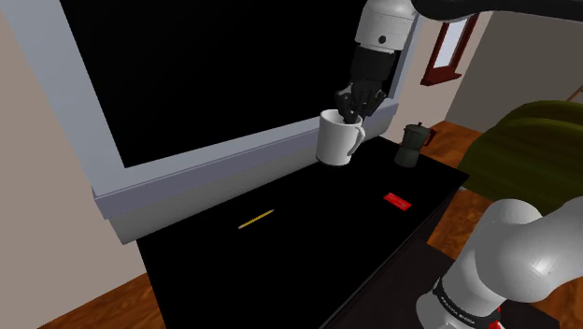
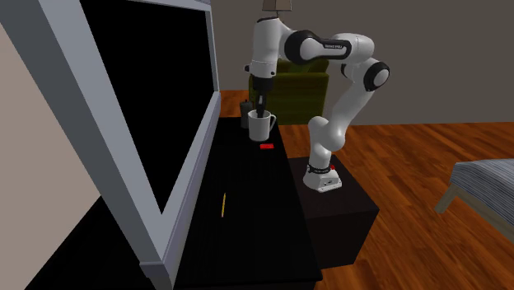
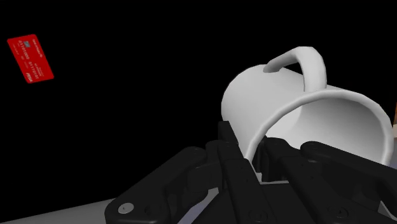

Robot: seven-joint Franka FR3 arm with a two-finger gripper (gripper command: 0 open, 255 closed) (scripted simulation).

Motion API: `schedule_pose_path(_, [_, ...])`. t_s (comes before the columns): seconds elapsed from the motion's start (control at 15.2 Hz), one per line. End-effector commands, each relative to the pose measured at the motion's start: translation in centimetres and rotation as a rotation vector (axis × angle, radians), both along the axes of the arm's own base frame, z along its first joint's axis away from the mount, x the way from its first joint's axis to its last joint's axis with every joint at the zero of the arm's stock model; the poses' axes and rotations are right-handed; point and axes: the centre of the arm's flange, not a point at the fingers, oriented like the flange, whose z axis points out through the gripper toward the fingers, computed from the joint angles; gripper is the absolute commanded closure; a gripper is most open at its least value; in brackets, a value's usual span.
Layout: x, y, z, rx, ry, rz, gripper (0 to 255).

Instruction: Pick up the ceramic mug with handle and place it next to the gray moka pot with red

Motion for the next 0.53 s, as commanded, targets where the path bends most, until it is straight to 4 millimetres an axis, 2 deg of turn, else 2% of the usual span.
schedule_pose_path(0.0, [-0.4, -3.0, 0.1, 0.001, -0.001, 0.002, 255])
schedule_pose_path(0.46, [-2.4, -12.0, 0.1, 0.001, -0.001, 0.002, 255])
